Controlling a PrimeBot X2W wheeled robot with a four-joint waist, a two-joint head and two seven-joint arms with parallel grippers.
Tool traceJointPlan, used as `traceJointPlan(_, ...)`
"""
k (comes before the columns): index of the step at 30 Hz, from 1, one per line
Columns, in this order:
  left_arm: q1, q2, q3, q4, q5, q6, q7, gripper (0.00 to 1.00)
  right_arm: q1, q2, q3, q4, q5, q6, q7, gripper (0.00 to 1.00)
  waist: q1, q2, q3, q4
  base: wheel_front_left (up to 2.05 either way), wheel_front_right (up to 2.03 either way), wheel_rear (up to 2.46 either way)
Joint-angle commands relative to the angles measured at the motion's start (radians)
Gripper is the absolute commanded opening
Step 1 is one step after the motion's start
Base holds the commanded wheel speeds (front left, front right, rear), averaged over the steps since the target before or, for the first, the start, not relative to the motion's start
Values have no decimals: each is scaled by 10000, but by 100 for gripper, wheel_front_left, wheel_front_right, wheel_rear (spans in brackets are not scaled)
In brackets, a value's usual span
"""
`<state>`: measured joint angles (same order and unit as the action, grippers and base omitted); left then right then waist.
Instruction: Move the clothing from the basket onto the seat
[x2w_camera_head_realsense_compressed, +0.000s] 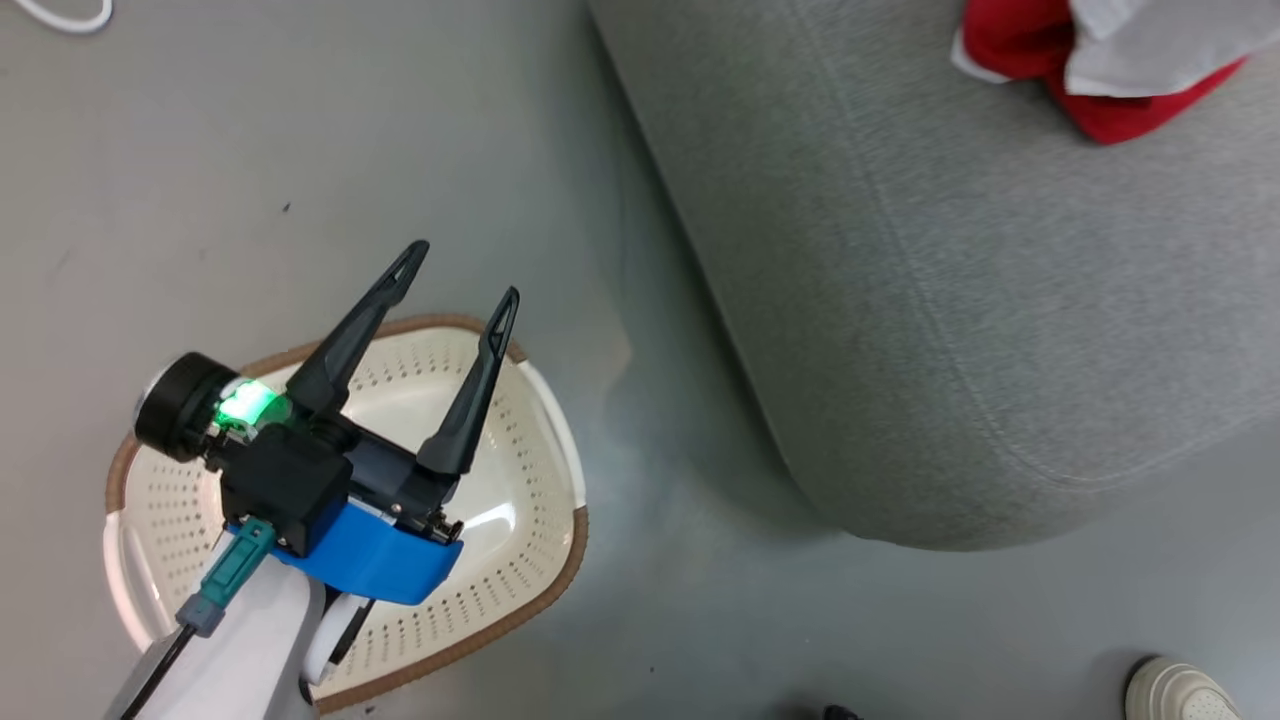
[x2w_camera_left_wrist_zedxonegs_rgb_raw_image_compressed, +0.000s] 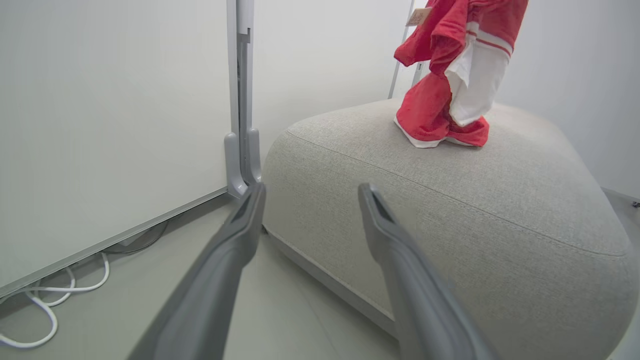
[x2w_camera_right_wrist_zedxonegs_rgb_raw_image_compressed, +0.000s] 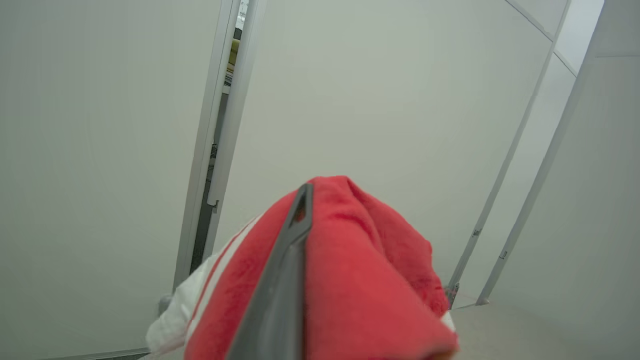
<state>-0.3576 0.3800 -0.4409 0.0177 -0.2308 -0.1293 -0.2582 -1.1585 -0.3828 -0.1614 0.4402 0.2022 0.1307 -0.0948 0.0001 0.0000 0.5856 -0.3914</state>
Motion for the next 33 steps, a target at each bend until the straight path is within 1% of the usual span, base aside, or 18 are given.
traceJointPlan(1,-198,74,-37,-78,-54,-12,-4,100,-156,-142,-94,119,-123,2,-55,0,-1,0,460,426,0,0,0)
traceJointPlan(3,-347,94,-147,-242,-77,-12,6,100,-55,-429,-261,385,-354,2,-158,0,-1,0,638,623,0,0,0)
traceJointPlan(6,-537,169,-322,-388,-152,-12,12,100,318,-573,-524,914,-738,2,-326,0,-1,0,879,881,0,0,0)
traceJointPlan(10,-669,272,-375,-540,-126,-12,3,100,717,-385,-1254,2023,-1142,2,-705,0,-1,0,1197,1121,0,0,0)
traceJointPlan(12,-674,323,-376,-561,-142,-12,-1,100,763,-140,-1626,2591,-1038,2,-737,0,-1,0,1274,1152,0,0,0)
traceJointPlan(13,-685,348,-383,-567,-140,-12,5,100,757,-154,-1760,2846,-1133,2,-760,9,-1,0,1316,1159,0,0,0)
traceJointPlan(14,-701,359,-404,-575,-137,-12,9,100,769,-94,-1928,3165,-1191,2,-691,43,-1,0,1343,1162,0,0,0)
traceJointPlan(15,-724,359,-425,-575,-138,-12,11,100,762,-14,-2043,3436,-1274,2,-671,95,-1,0,1358,1167,0,0,0)
traceJointPlan(16,-751,365,-452,-566,-137,-12,17,100,746,64,-2122,3604,-1376,2,-703,100,-1,0,1366,1170,0,0,0)
traceJointPlan(20,-863,372,-594,-463,-181,-12,35,100,649,253,-2315,4294,-1661,2,-872,100,-1,0,1302,1205,0,0,0)
traceJointPlan(25,-842,255,-624,-261,-268,15,-4,100,613,369,-2363,4751,-1924,2,-1116,100,-1,0,982,1229,0,0,0)
traceJointPlan(28,-756,188,-613,-103,-275,78,-33,100,625,516,-2423,4991,-1897,2,-1170,100,-1,0,696,1222,0,0,0)
traceJointPlan(33,-584,-68,-536,187,-428,163,-64,100,940,625,-2298,5261,-2187,2,-1271,100,-1,0,-4,1300,0,0,0)
